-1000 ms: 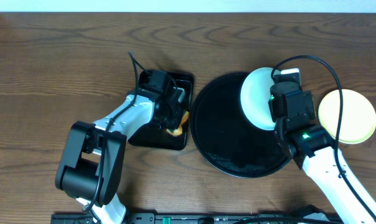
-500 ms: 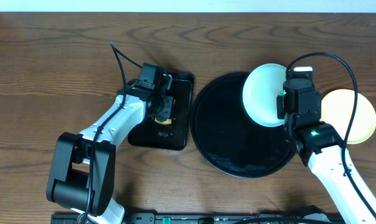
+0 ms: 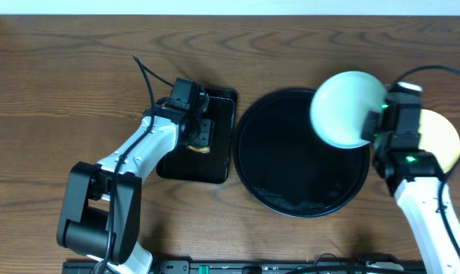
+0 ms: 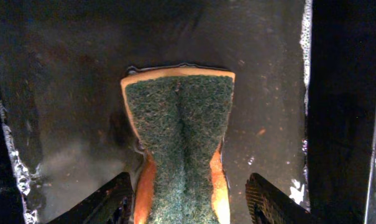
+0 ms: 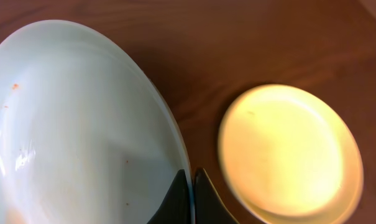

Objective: Clean dirty plates on tray and stack at the side
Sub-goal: 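Carry the pale green plate right and stack it on the yellow plate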

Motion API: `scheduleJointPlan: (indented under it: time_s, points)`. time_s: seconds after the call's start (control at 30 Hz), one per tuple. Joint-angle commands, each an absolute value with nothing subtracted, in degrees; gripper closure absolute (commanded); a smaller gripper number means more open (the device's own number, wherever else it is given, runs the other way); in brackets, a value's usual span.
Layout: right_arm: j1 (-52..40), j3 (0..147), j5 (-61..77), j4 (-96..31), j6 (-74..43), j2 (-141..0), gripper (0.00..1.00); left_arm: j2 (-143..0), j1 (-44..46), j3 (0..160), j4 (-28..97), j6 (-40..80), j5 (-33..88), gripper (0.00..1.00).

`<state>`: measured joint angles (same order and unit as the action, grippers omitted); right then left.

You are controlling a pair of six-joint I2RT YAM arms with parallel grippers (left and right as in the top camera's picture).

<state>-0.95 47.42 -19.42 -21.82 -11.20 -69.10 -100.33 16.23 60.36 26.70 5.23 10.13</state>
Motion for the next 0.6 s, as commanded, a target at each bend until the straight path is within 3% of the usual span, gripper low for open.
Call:
scheduleJointPlan:
  time_s: [0.0, 0.27, 0.57]
  points:
    - [6.5, 47.7, -18.6, -23.1, -20.8, -68.6, 0.99, -97.1, 16.3, 61.6, 26.6, 7.4, 9.7, 0.40]
    - [23.2, 47.7, -7.1, -24.7, -25.3, -70.7, 0.99, -93.2, 16.3, 61.6, 26.5, 7.4, 9.4, 0.39]
    - [34.8, 47.7, -0.9, -21.2, -23.5, -80.8, 0.99, -93.2, 16.3, 61.6, 26.5, 7.4, 9.3, 0.38]
